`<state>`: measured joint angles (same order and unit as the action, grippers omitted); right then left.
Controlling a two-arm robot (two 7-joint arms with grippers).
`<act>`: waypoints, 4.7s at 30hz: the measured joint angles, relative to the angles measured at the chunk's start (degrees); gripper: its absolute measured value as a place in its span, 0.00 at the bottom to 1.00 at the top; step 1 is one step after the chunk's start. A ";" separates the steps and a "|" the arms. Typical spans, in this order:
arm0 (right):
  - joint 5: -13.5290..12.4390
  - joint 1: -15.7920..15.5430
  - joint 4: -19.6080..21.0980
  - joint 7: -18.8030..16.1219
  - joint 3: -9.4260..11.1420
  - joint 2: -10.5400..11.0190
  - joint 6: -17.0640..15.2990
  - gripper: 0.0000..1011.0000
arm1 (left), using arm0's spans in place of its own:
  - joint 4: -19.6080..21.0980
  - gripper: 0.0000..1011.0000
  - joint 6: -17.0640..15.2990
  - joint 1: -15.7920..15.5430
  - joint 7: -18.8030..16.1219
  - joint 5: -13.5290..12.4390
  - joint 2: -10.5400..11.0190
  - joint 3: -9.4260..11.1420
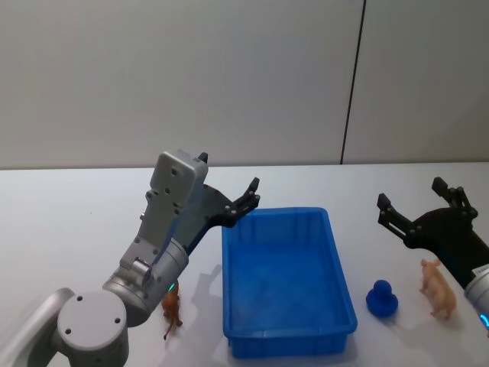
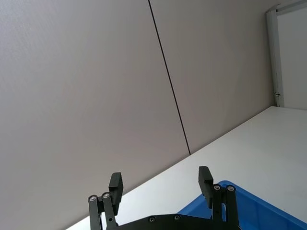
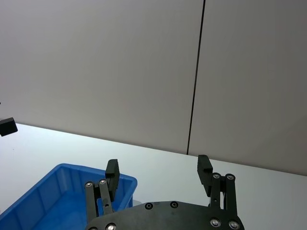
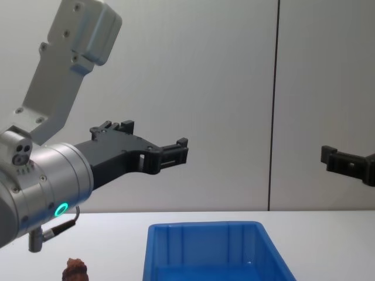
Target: Pick up the two dolls from the table and place them into the box.
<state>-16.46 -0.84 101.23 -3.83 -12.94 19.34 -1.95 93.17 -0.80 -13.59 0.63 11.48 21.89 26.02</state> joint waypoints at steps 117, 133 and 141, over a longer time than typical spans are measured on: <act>8.85 -0.34 -8.34 2.82 0.82 0.61 -23.16 0.99 | 0.00 0.99 0.00 0.00 -0.01 0.00 0.00 0.00; 10.43 3.16 -12.83 0.75 -0.21 -1.89 -23.37 0.87 | 0.00 0.99 0.00 0.00 -0.01 0.00 0.00 0.00; 10.72 3.86 -13.71 0.34 -0.40 -2.40 -23.37 0.62 | 0.00 0.99 0.00 0.00 0.00 0.00 0.00 0.00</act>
<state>-5.74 3.03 87.51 -3.48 -13.34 16.93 -25.33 93.18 -0.79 -13.59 0.63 11.48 21.90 26.02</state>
